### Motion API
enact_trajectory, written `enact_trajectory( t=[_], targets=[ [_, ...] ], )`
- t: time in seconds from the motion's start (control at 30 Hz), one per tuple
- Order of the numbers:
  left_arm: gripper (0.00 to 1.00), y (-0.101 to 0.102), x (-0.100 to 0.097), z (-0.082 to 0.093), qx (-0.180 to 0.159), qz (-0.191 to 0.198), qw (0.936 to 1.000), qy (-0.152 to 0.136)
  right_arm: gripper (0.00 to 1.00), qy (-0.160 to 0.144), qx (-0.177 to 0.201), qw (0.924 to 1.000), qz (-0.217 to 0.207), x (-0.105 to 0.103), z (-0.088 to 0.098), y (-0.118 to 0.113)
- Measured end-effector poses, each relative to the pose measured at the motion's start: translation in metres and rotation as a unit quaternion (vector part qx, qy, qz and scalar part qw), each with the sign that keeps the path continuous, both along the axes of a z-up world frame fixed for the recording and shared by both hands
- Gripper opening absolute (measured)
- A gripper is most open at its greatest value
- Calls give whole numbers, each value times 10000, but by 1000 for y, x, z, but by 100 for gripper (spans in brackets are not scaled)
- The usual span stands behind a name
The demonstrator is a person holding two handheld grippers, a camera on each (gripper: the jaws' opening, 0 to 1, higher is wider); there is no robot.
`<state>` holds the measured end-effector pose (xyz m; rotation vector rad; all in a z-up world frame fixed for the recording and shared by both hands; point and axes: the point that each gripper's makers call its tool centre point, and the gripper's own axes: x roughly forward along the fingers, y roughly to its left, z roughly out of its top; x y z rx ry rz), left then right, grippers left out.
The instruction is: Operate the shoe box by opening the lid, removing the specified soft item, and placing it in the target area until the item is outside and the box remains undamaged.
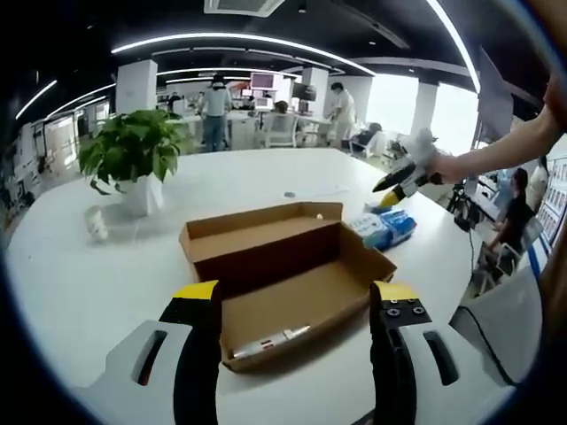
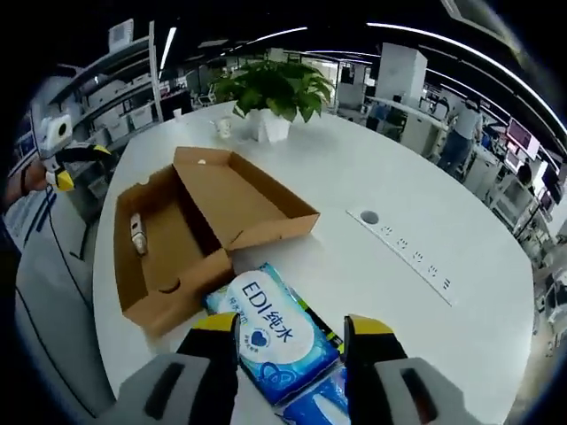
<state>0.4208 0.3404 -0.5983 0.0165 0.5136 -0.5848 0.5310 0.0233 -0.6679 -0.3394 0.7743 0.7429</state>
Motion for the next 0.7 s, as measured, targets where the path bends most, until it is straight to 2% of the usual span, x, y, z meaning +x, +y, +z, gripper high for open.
enact_trajectory(
  t=[0.17, 0.33, 0.47, 0.63, 0.7],
  targets=[
    [67, -1, -1, 1, -56, 87, 9999, 6, 47, -78, 616, 9978, -222, -7, 12, 20],
    [67, -3, -4, 3, -69, 130, 9999, 3, 49, -52, 666, 9978, -47, -23, 9, 38],
    [68, -3, -5, 9, -80, 168, 9998, -48, 52, -36, 932, 9956, -13, -35, 12, 57],
    [68, 4, -2, 9, -95, 218, 9997, -89, 54, -42, 957, 9952, 188, -48, 13, 79],
    [68, 8, -1, 8, -101, 229, 9996, -92, 54, -33, 1086, 9938, 243, -53, 17, 89]
  ],
)
